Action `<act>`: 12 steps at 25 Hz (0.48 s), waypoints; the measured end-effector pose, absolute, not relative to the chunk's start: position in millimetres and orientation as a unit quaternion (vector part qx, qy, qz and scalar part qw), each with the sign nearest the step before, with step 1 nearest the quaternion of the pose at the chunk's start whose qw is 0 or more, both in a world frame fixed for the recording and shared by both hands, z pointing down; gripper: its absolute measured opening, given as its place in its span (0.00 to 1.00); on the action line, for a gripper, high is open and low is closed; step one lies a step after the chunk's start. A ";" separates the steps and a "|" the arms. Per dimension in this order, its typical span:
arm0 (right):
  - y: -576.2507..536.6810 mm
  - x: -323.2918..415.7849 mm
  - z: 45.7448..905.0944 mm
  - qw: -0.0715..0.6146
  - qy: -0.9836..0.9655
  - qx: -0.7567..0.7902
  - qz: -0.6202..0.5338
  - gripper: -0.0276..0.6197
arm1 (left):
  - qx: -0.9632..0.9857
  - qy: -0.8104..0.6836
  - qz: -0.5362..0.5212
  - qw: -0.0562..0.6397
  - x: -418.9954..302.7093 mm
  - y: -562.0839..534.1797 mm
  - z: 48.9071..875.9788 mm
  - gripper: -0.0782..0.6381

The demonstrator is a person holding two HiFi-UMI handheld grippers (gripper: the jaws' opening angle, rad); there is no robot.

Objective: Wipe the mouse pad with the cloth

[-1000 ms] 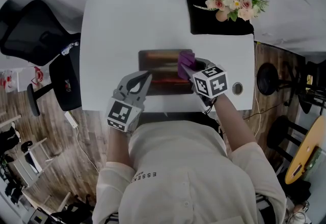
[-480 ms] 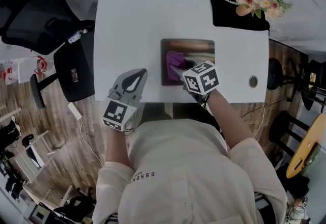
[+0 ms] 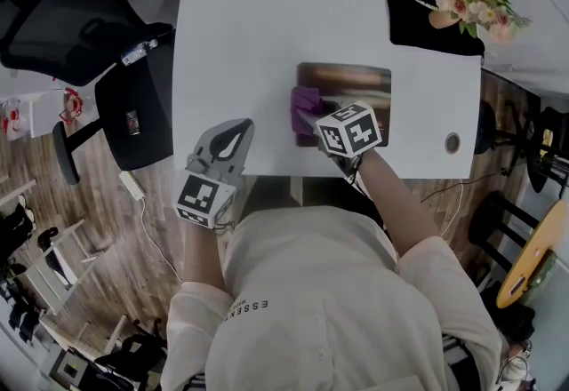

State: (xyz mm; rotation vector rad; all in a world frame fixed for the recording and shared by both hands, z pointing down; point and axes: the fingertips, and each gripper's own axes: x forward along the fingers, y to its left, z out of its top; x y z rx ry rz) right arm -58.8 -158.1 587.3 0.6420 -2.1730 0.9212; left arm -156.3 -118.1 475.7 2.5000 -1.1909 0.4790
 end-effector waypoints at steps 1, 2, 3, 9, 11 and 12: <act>-159.3 -57.7 588.2 0.341 -0.837 0.246 0.351 0.21 | 0.878 -0.417 0.167 0.164 -155.1 -119.5 474.2 0.11; -160.2 -56.1 588.6 0.341 -0.837 0.246 0.351 0.21 | 0.879 -0.416 0.166 0.164 -153.6 -120.2 473.4 0.11; -160.9 -54.2 588.8 0.341 -0.837 0.246 0.351 0.21 | 0.880 -0.414 0.167 0.163 -152.3 -120.4 473.7 0.11; -164.4 -32.4 590.0 0.338 -0.832 0.254 0.360 0.21 | 0.881 -0.408 0.175 0.166 -138.4 -123.6 477.5 0.11; -166.0 -23.7 589.9 0.334 -0.831 0.256 0.365 0.21 | 0.881 -0.405 0.178 0.166 -131.9 -125.1 477.9 0.11; -166.8 -19.3 589.7 0.332 -0.830 0.257 0.367 0.21 | 0.882 -0.403 0.179 0.166 -128.3 -125.5 478.1 0.11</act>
